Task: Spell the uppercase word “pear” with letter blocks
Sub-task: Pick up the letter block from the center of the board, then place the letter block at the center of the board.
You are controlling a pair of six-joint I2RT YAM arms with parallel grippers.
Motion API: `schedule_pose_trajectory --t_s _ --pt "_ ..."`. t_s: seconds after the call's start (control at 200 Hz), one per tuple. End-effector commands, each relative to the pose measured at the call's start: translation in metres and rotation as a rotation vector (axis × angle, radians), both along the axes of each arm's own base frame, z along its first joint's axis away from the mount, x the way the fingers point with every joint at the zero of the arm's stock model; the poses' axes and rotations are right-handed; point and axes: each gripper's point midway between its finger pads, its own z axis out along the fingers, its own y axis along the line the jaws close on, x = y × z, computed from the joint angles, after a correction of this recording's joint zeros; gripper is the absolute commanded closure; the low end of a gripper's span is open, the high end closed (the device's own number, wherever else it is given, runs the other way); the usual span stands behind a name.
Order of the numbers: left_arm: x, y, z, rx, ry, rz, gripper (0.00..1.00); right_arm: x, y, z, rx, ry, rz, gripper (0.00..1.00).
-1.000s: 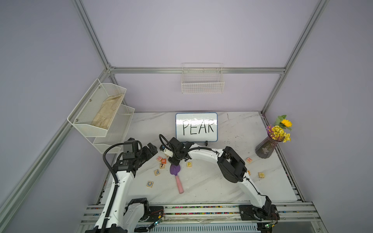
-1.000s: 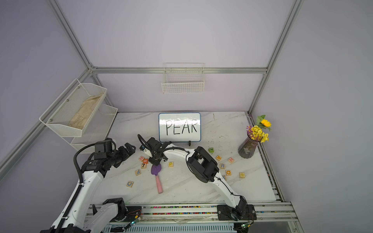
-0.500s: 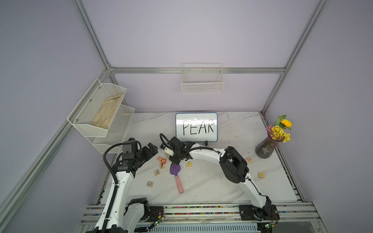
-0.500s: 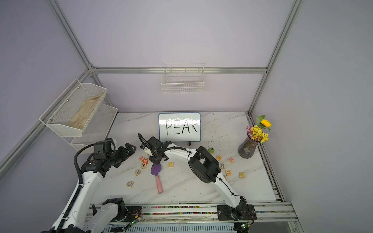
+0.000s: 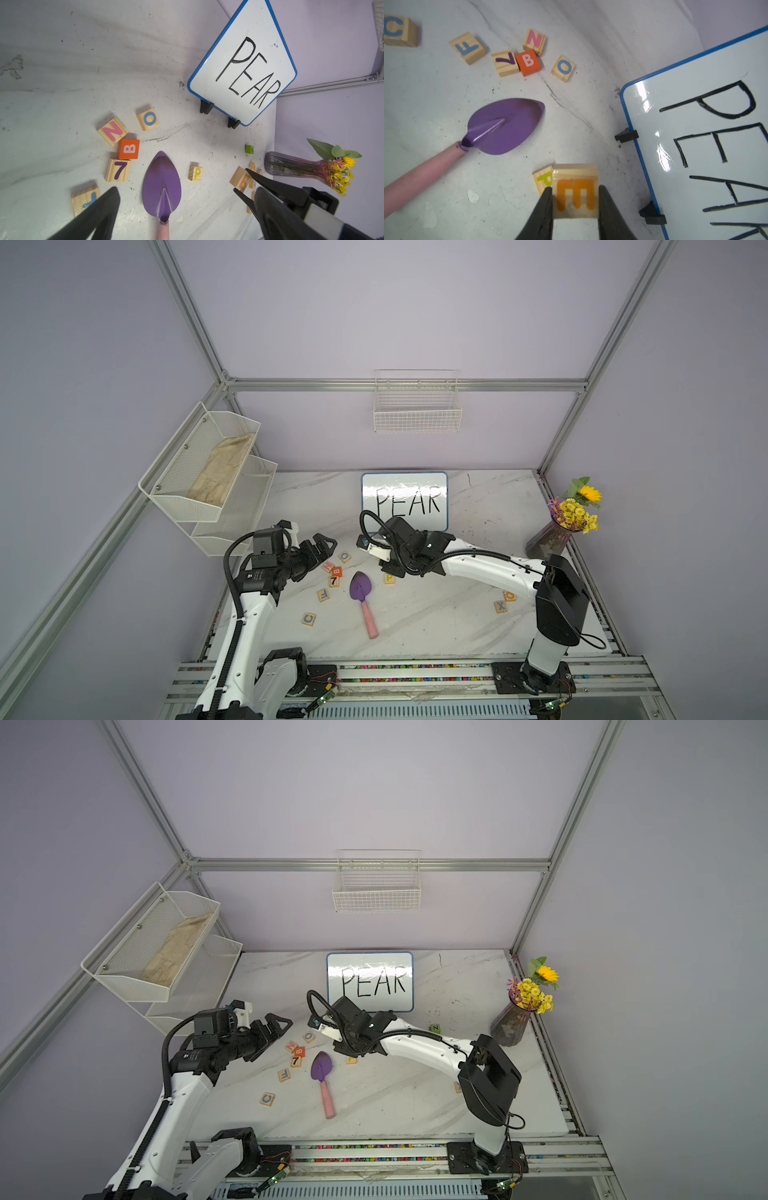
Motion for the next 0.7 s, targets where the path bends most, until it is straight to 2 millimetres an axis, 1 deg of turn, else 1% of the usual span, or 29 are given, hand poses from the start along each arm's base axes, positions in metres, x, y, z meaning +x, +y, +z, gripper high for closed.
schedule_pose_trajectory --t_s 0.0,0.095,0.205,0.325,0.635,0.695 --pt "-0.006 -0.022 -0.002 -0.051 -0.015 -0.078 0.0 0.003 -0.024 -0.007 -0.051 -0.008 0.022 0.7" --pt "-0.006 -0.034 -0.003 -0.044 -0.006 -0.106 0.0 0.003 -0.032 -0.013 -0.059 0.0 0.044 0.65" --pt "-0.008 -0.046 -0.006 -0.038 0.015 -0.13 0.0 0.007 -0.043 -0.021 -0.087 -0.01 0.043 0.65" --pt "-0.009 -0.047 -0.009 -0.038 0.027 -0.119 0.0 0.006 -0.051 -0.029 -0.075 0.024 0.051 0.65" --pt "-0.008 -0.045 -0.005 -0.036 0.02 -0.096 0.0 -0.024 -0.05 -0.052 0.001 0.091 0.177 0.65" --pt "-0.008 -0.045 -0.005 -0.034 0.019 -0.093 0.0 -0.032 -0.052 -0.058 0.008 0.103 0.216 0.65"
